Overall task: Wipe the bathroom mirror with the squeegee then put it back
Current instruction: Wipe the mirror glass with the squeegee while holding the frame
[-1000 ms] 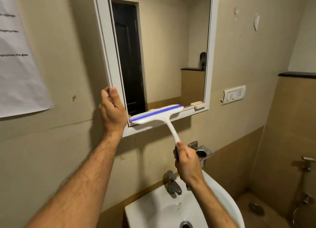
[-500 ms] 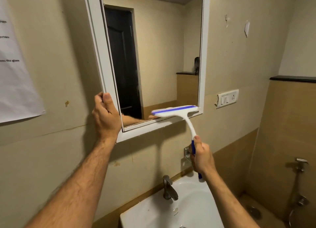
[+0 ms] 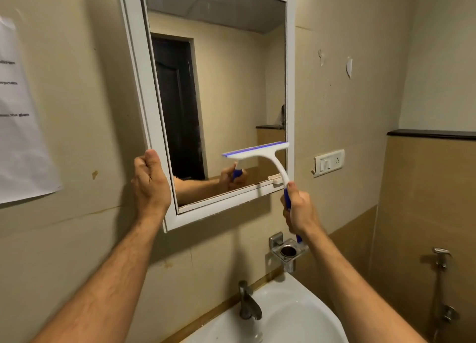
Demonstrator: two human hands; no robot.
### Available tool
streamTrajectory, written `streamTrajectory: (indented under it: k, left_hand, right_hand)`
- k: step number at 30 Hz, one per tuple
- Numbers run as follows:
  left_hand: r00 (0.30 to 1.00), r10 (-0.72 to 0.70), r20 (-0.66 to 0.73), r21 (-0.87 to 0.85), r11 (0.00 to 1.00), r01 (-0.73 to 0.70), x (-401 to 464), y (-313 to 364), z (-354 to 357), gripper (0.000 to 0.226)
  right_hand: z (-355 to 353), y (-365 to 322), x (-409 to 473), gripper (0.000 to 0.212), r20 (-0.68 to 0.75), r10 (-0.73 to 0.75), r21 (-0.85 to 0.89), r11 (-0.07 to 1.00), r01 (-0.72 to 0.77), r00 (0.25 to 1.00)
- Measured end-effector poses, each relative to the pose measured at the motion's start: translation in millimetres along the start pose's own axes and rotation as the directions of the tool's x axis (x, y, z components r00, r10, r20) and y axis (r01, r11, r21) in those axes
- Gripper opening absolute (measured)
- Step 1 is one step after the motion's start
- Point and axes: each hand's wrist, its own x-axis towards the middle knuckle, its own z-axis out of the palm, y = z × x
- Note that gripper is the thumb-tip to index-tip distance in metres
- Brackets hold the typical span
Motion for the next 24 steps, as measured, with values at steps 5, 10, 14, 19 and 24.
streamTrajectory:
  k: [5, 10, 14, 19, 24]
  left_hand:
    - [1.0, 0.013, -0.001, -0.048, 0.999, -0.013, 12, 10, 3, 0.051]
    - [0.999, 0.038, -0.011, -0.061, 0.997, -0.038, 41, 36, 3, 0.054]
    - [0.999, 0.047, -0.02, -0.047, 0.998, -0.048, 68, 66, 7, 0.05]
    - [0.987, 0.123, -0.1, -0.033, 0.991, -0.127, 79, 71, 14, 0.051]
    - [0.993, 0.095, -0.074, -0.051, 0.994, -0.099, 74, 69, 11, 0.051]
  right_hand:
    - [-2, 56, -22, 0.055, 0.027, 0.011, -0.016, 1.0, -0.01, 1.0]
    - [-4, 9, 7, 0.057, -0.035, -0.087, -0.02, 0.996, 0.086, 0.996]
    - [0, -112, 58, 0.057, -0.149, -0.235, -0.007, 0.971, 0.237, 0.961]
    - [1, -236, 101, 0.054, -0.178, -0.292, 0.133, 0.939, 0.317, 0.94]
    - [14, -235, 105, 0.055, -0.089, -0.201, 0.203, 0.955, 0.216, 0.975]
